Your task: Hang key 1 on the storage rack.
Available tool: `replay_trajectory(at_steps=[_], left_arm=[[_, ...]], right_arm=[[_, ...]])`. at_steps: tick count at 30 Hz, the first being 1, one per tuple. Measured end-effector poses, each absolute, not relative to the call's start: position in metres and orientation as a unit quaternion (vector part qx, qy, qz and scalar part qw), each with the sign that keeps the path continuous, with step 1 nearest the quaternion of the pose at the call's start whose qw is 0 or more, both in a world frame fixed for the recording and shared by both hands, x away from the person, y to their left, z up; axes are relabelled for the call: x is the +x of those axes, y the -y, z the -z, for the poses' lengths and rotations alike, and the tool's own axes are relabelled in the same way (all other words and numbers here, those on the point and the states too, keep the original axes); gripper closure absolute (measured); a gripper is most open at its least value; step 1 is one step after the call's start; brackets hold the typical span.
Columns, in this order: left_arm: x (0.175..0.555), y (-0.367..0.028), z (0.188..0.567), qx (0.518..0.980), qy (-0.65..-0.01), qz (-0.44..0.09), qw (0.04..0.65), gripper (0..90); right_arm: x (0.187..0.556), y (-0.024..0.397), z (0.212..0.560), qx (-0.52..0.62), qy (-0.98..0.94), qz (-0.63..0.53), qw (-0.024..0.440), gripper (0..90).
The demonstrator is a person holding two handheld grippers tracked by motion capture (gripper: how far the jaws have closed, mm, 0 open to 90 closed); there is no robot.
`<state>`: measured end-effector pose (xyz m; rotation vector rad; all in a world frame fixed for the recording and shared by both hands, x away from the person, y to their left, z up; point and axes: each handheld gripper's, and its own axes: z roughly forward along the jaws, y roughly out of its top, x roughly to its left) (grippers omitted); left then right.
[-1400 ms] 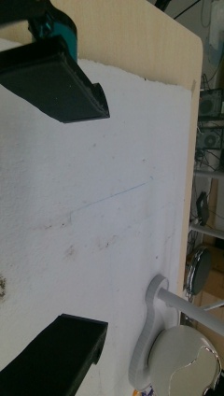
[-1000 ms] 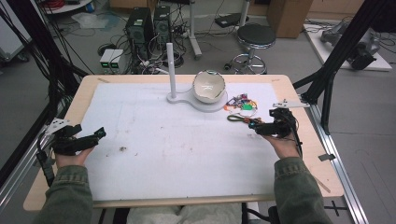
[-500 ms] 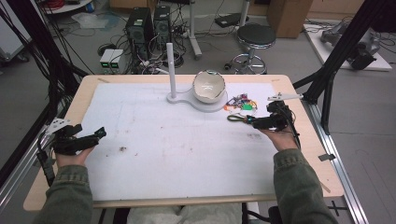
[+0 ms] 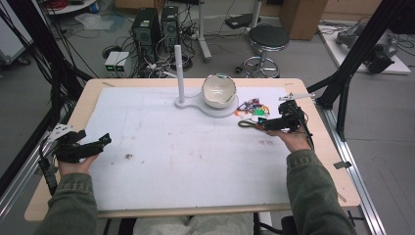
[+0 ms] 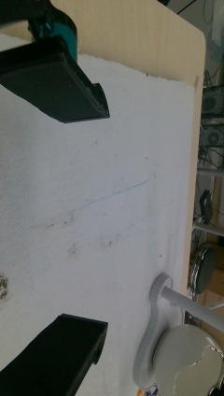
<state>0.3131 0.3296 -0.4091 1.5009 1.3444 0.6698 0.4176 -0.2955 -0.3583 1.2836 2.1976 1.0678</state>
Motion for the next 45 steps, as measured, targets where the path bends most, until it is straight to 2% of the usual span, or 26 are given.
replay_trajectory(at_steps=[24, 40, 42, 45], left_arm=[[0.313, -0.330, 0.409, 0.615, -0.555, -0.277, 0.488, 1.7], [0.313, -0.332, 0.409, 0.613, -0.556, -0.276, 0.489, 1.7], [0.313, -0.331, 0.409, 0.614, -0.556, -0.275, 0.488, 1.7], [0.313, -0.332, 0.409, 0.614, -0.556, -0.276, 0.487, 1.7]], right_arm=[[0.456, 0.294, 0.374, 0.448, -0.818, -0.326, 0.152, 0.8], [0.473, 0.293, 0.397, 0.456, -0.832, -0.290, 0.124, 0.9], [0.474, 0.293, 0.399, 0.454, -0.836, -0.287, 0.118, 4.9], [0.476, 0.294, 0.403, 0.451, -0.841, -0.280, 0.109, 5.0]])
